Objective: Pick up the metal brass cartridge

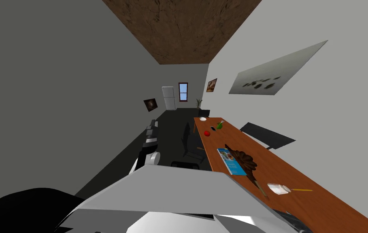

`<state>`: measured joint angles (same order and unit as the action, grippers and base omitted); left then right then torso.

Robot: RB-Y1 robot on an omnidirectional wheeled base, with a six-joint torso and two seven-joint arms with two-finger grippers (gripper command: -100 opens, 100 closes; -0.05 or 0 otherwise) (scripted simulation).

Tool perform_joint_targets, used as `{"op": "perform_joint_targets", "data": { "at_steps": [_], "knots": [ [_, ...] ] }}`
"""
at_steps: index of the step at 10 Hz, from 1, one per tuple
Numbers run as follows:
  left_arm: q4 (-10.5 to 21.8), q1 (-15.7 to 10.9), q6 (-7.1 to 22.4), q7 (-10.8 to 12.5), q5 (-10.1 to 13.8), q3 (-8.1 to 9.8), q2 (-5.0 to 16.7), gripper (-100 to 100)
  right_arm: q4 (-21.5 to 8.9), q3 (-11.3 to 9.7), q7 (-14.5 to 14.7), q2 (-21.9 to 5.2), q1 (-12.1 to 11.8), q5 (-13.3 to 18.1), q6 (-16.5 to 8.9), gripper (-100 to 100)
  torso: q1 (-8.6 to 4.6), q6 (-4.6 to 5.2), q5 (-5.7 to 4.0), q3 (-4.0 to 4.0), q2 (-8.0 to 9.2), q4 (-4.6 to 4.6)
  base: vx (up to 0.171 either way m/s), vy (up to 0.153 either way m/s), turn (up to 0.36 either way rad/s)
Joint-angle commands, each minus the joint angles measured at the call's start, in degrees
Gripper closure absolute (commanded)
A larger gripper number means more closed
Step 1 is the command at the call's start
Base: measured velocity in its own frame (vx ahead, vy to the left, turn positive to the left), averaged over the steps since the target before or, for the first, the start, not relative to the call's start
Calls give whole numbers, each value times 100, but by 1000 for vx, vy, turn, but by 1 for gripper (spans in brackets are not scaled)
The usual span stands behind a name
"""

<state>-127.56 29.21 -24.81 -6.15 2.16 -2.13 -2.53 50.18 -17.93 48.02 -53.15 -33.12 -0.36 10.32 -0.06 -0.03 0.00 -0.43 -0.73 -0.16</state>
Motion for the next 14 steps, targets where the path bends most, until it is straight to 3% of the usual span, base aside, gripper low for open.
{"op": "perform_joint_targets", "data": {
  "at_steps": [1,2,3,4,5,7,8,9,13,14],
  "knots": [
    [0,0,0,0,0,0,0,0,-215,-120,7,-54,88,7,23,-100,0,0,0,0,0,0,157,-49,109],
    [0,0,0,0,0,0,0,0,-331,-206,19,-86,138,13,19,-100,-3,1,0,5,9,2,166,-54,126],
    [0,0,0,0,0,0,0,0,-229,-153,0,-87,86,2,13,-100,-4,1,-1,6,9,2,76,-25,33],
    [0,-1,0,0,0,0,0,0,-235,-158,2,-94,89,2,12,0,7,5,1,20,36,7,15,-6,-1],
    [0,-1,0,0,0,0,-1,0,-355,-137,10,70,239,94,-57,-100,15,6,3,34,60,12,-9,-39,50],
    [0,-2,0,0,0,0,0,0,-506,-111,21,274,425,208,-145,-100,-5,5,-2,49,86,18,-55,-72,91],
    [0,-2,0,0,0,0,0,0,-396,-89,37,228,342,178,-153,-100,-8,8,-3,56,98,21,-34,-30,2],
    [1,-2,1,0,0,0,-1,0,-402,-87,41,239,350,185,-169,100,5,8,0,54,92,20,-5,-6,0],
    [0,-2,0,0,0,0,-1,0,-399,-88,40,239,348,184,-165,100,10,7,1,44,77,17,0,0,0],
    [0,-2,0,0,0,0,-1,0,-399,-88,40,239,348,184,-165,0,10,7,0,44,77,17,0,0,0]
  ]
}}
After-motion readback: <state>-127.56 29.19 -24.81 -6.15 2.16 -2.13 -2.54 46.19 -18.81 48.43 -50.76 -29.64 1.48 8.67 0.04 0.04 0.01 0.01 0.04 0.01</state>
